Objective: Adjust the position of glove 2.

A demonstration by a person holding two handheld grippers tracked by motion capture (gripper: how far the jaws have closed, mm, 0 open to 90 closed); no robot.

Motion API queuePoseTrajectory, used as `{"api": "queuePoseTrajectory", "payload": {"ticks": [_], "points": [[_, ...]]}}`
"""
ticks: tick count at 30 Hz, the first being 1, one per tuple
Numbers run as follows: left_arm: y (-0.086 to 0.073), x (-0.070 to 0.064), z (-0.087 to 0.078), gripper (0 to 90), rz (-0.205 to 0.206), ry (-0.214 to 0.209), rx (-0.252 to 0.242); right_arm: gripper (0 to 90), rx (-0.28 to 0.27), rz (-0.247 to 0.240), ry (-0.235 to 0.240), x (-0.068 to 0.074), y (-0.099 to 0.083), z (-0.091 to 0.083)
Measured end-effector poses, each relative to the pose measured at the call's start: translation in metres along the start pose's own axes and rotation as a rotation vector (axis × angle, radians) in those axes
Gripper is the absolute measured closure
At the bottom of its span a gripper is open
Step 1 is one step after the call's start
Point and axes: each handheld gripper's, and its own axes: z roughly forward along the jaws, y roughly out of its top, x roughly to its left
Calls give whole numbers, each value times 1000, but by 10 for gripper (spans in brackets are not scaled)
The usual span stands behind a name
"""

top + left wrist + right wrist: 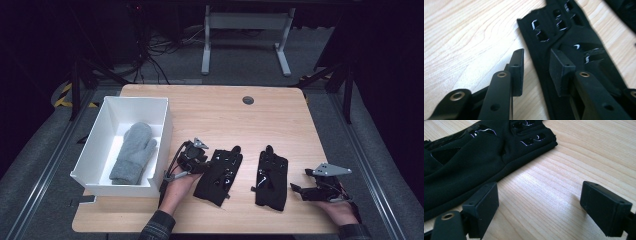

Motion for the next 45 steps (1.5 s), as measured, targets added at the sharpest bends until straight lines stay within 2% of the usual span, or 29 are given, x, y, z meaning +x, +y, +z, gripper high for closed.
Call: {"api": "queuePoseTrajectory", "payload": {"ticks": [2, 6, 8, 13, 17, 18, 20, 21, 24, 26, 28, 32, 34, 36, 39, 45], "points": [[-1, 0, 2, 664, -7, 0, 7, 156, 0, 0, 0, 0, 0, 0], [-3, -2, 6, 666, 6, 2, 25, 156, 0, 0, 0, 0, 0, 0], [-2, -4, 6, 658, -2, -4, 26, 156, 0, 0, 0, 0, 0, 0], [-2, -7, 9, 655, 7, -19, 34, 156, 0, 0, 0, 0, 0, 0], [-3, -11, 10, 796, 39, -19, 39, 157, 0, 0, 0, 0, 0, 0], [-3, -11, 11, 842, 39, -24, 37, 159, 0, 0, -1, 0, 0, 0], [-3, -13, 11, 870, 34, -19, 33, 168, -1, -1, 0, 0, 0, 0], [-3, -13, 11, 881, 33, -19, 33, 185, -1, 1, -2, 0, 0, 0], [-3, -11, 10, 896, 9, -26, 27, 322, 14, -10, 13, 1, 4, -2], [-3, -9, 9, 899, -12, -47, 20, 383, 22, -11, 33, 1, 6, -3], [-3, -6, 5, 900, -31, -77, 1, 474, 8, -13, 61, 3, 8, -5], [1, -6, -6, 900, -44, -120, -41, 662, 2, -37, 109, 7, 11, -5], [2, -5, -9, 900, -55, -145, -59, 773, 6, -48, 111, 9, 13, -4], [2, -5, -10, 900, -54, -148, -61, 849, 3, -60, 110, 10, 16, -2], [3, -4, -11, 900, -60, -152, -76, 900, 15, -60, 113, 11, 19, 2], [7, -1, -13, 900, -63, -155, -89, 900, 36, -79, 128, 16, 24, 11]]}}
